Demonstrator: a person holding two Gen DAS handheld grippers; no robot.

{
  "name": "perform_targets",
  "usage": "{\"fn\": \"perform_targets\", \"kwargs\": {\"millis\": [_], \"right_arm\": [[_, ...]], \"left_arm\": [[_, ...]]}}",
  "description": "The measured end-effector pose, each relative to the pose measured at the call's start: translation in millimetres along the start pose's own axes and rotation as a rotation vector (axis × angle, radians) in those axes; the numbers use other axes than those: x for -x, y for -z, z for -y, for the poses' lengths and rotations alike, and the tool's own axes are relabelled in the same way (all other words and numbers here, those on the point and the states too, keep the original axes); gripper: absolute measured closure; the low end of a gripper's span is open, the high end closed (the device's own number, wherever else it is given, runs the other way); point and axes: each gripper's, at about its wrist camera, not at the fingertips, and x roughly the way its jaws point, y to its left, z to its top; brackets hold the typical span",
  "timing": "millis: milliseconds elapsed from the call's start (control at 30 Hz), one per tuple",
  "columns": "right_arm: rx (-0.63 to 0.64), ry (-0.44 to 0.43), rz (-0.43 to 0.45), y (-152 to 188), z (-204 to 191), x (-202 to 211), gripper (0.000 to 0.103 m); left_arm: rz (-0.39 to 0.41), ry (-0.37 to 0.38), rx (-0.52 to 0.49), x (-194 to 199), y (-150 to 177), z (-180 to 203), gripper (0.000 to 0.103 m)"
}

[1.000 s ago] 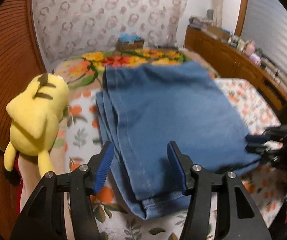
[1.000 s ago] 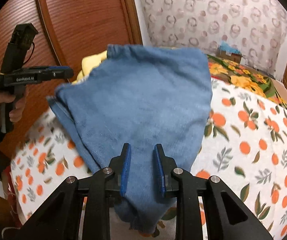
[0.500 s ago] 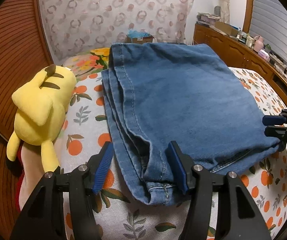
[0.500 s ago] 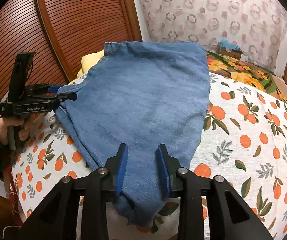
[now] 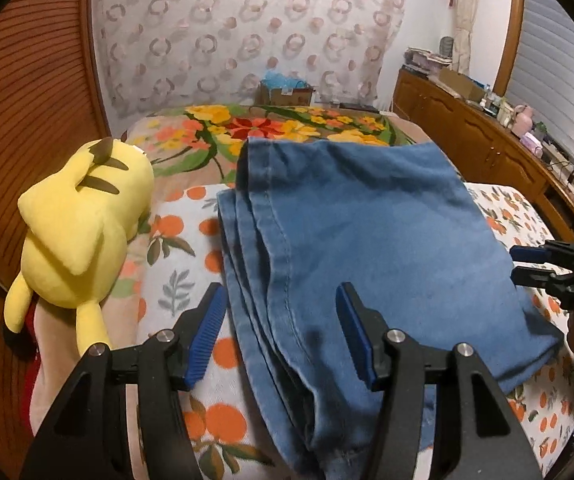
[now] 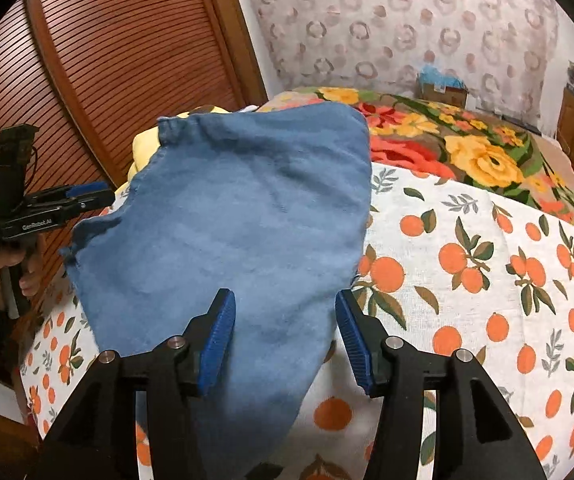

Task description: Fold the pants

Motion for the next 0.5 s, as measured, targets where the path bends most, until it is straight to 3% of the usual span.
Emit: {"fn": "perform_targets", "kwargs": {"millis": [333, 500], "right_arm": [[-0.071, -0.027, -0.032, -30, 19, -39, 0.049], [-0.059, -0.04, -0.044, -51, 26, -56, 0.049]], "left_arm": [[-0.083, -0.024, 0.006, -37, -9, -13, 0.045], [-0.104, 0.025, 0.036, -52, -18, -23, 0.044]]}}
